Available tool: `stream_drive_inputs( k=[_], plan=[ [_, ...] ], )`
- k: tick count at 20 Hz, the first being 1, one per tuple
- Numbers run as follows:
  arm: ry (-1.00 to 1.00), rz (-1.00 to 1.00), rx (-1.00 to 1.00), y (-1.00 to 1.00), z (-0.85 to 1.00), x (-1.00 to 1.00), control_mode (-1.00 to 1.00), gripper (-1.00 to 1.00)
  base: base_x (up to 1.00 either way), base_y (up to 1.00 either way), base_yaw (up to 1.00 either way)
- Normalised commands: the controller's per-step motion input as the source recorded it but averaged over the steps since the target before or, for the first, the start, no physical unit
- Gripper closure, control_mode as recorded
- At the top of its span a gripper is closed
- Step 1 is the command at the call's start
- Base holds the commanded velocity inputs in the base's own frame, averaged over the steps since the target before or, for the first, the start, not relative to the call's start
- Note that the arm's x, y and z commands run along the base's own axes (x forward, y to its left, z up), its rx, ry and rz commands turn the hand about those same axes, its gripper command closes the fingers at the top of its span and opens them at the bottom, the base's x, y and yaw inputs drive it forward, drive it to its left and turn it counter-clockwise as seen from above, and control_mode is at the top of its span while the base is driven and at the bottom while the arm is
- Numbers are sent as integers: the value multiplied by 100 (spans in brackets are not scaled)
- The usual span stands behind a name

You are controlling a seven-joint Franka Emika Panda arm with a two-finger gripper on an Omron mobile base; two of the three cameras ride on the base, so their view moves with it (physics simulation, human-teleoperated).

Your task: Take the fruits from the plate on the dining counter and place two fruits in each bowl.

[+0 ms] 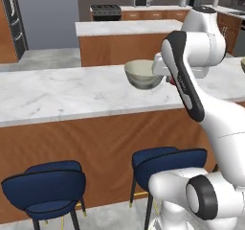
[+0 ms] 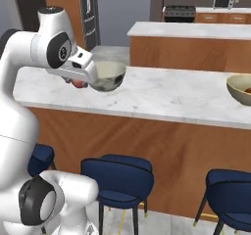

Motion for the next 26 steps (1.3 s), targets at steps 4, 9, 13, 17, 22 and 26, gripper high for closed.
stream_drive_inputs(
  k=[4, 9, 13, 17, 22, 26],
  plan=[
    [0, 0, 0, 0, 0, 0, 100, 100, 53, 0, -3],
    [0, 0, 0, 0, 0, 0, 100, 100, 55, 0, 0],
    [0, 0, 0, 0, 2, 46, -100, 100, 38, 0, 0],
    [0, 0, 0, 0, 0, 100, -100, 100, 0, 0, 0],
    [0, 0, 0, 0, 0, 100, -100, 100, 0, 0, 0],
    [0, 0, 0, 0, -32, 65, -100, 100, 0, 0, 0]
  ],
)
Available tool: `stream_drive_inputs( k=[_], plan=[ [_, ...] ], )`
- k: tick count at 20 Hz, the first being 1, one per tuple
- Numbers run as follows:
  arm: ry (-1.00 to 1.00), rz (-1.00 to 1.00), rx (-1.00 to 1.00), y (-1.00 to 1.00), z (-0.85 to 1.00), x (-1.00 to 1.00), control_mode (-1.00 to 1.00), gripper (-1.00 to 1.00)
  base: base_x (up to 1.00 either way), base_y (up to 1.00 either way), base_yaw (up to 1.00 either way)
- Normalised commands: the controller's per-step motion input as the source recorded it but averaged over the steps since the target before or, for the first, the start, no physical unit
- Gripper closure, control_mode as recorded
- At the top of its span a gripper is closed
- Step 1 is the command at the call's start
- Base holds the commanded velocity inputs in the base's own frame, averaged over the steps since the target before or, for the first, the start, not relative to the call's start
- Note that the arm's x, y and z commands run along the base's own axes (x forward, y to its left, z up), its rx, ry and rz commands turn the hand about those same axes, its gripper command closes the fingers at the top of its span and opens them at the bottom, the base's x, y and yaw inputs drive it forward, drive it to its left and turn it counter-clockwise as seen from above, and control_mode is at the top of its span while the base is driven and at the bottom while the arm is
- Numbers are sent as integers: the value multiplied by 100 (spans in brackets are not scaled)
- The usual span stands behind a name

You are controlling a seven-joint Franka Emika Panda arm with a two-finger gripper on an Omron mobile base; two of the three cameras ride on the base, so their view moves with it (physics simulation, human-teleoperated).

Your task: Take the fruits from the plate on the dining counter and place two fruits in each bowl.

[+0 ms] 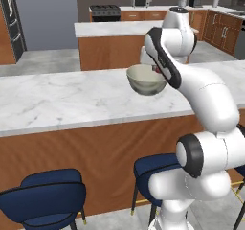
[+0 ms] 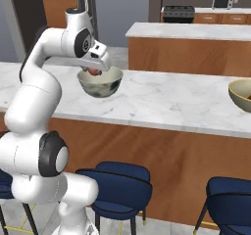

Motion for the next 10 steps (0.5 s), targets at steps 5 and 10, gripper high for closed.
stream_drive_inputs(
  k=[5, 10],
  plan=[
    [0, 0, 0, 0, -56, 38, -100, 100, 0, 0, 0],
    [0, 0, 0, 0, -19, 27, -100, 100, 0, 0, 0]
  ],
)
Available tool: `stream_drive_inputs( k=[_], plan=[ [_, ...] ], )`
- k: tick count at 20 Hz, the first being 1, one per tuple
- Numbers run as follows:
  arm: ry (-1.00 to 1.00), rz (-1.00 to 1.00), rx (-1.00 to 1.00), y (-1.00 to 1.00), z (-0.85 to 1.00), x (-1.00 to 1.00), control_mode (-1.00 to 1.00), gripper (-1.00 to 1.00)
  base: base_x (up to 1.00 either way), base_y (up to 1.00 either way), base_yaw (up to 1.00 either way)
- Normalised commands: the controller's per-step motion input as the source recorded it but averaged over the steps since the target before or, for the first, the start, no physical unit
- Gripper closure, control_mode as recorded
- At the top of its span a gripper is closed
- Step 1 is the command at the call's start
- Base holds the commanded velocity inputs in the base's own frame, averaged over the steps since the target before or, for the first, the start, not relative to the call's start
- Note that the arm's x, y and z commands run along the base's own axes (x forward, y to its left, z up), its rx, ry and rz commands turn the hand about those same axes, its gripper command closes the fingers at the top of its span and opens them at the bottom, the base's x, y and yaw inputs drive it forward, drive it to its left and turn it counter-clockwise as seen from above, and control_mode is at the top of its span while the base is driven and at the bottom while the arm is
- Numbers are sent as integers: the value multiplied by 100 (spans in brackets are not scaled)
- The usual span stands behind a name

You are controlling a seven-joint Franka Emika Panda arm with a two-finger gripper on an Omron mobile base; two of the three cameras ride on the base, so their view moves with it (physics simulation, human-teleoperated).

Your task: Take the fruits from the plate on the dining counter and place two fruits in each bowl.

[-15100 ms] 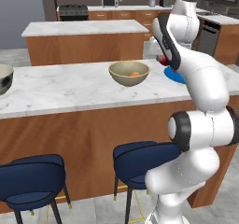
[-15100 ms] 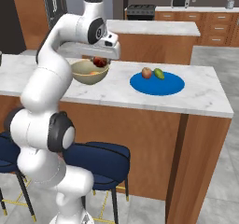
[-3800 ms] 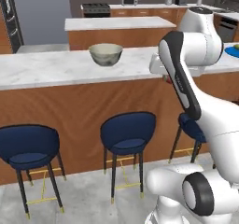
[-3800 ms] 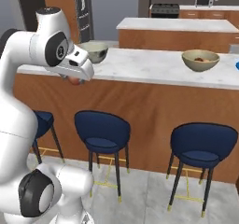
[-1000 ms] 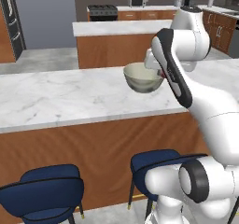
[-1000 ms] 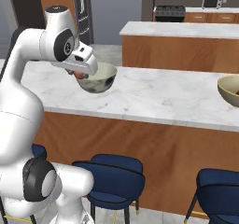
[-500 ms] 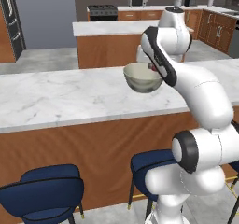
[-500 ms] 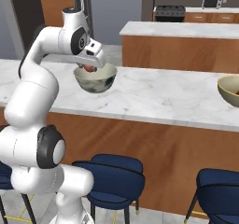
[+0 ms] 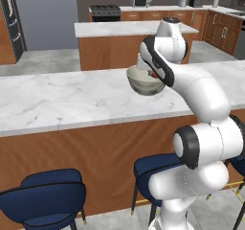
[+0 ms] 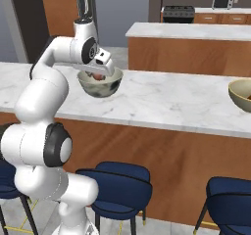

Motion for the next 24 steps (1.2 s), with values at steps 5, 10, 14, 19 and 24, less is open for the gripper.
stream_drive_inputs(
  k=[5, 10, 14, 19, 24],
  plan=[
    [0, 0, 0, 0, 0, 12, -100, 100, 0, 0, 0],
    [0, 0, 0, 0, -9, 17, -100, 100, 0, 0, 0],
    [0, 0, 0, 0, -20, 27, -100, 100, 0, 0, 0],
    [0, 0, 0, 0, -24, 29, -100, 100, 0, 0, 0],
    [0, 0, 0, 0, -25, 14, -100, 100, 0, 0, 0]
  ],
)
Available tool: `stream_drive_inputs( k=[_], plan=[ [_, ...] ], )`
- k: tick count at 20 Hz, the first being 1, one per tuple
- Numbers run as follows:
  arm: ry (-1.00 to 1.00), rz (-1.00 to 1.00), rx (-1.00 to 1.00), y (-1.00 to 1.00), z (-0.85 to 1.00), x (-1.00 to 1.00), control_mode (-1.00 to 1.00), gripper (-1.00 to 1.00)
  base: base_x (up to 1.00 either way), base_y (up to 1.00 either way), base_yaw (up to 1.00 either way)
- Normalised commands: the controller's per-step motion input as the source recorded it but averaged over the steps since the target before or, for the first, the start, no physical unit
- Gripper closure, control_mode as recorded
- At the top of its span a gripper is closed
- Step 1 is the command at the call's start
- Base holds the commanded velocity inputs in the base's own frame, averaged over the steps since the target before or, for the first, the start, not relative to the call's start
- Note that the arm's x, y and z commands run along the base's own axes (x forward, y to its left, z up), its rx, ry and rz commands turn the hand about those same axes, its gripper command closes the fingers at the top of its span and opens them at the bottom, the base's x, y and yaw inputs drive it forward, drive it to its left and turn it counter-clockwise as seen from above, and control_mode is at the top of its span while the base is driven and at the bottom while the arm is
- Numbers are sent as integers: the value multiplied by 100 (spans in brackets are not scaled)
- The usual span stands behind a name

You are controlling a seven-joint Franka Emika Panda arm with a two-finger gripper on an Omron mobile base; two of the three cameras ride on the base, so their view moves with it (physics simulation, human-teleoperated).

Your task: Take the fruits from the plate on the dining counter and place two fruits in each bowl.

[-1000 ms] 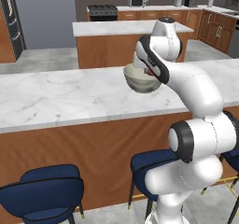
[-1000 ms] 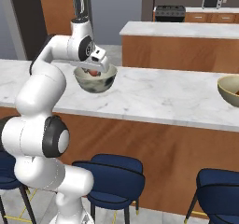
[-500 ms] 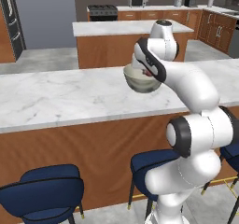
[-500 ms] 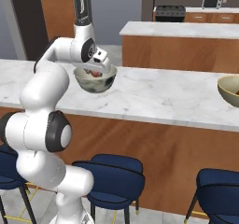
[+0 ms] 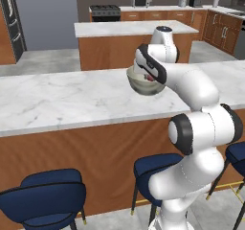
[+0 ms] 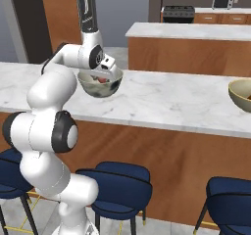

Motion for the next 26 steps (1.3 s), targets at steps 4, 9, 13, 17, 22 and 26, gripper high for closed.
stream_drive_inputs(
  k=[4, 9, 13, 17, 22, 26],
  plan=[
    [0, 0, 0, 0, -16, 1, -100, -100, 0, 0, 0],
    [2, 0, 0, 0, -1, 0, -100, -100, 0, 0, 0],
    [1, 0, 0, 0, 0, 0, -100, -100, 0, 0, 0],
    [0, 0, 0, 0, 11, -1, -100, -100, 0, 0, 0],
    [0, 0, 0, 0, 59, -19, -100, -100, 0, 0, 0],
    [0, 1, -2, 0, 76, -41, -100, -100, 0, 0, 0]
  ],
)
